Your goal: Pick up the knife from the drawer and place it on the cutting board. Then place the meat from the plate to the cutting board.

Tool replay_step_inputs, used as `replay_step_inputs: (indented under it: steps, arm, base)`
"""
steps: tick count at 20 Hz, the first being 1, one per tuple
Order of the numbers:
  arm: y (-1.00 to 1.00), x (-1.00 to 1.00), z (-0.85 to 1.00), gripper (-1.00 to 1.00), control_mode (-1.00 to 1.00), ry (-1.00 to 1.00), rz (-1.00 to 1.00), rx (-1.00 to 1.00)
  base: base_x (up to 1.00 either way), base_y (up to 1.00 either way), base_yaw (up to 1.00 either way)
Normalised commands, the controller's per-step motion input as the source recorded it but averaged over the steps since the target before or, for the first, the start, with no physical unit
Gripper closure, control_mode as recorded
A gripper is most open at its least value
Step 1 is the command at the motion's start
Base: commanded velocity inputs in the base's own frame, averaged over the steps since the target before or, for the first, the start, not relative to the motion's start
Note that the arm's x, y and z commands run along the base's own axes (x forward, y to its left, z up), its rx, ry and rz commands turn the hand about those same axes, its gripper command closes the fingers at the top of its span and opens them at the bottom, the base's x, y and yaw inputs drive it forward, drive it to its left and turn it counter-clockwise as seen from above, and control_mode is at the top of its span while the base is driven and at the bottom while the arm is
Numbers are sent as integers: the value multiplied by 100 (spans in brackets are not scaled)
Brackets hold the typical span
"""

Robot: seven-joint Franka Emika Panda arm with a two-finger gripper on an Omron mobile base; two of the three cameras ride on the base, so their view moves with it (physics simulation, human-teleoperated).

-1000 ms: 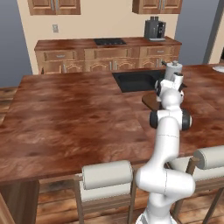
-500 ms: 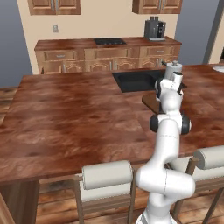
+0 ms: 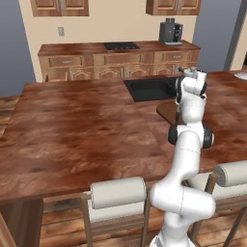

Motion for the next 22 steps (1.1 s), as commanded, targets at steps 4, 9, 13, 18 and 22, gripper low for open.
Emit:
replay_step_inputs:
  steps: [4, 9, 13, 18, 22]
  arm:
    - [68, -100, -1, -100, -100, -34, 0, -18]
    - [94, -100, -40, -100, -100, -26, 1, -23]
    - [58, -100, -68, -100, -100, -47, 6, -27]
    - [-20, -85, -16, -100, -100, -100, 5, -18]
    - [0, -100, -76, -100, -100, -93, 9, -48]
  base:
    - [0, 0, 0]
    - [0, 0, 0]
    - [0, 0, 0]
    - [0, 0, 0]
    - [0, 0, 0]
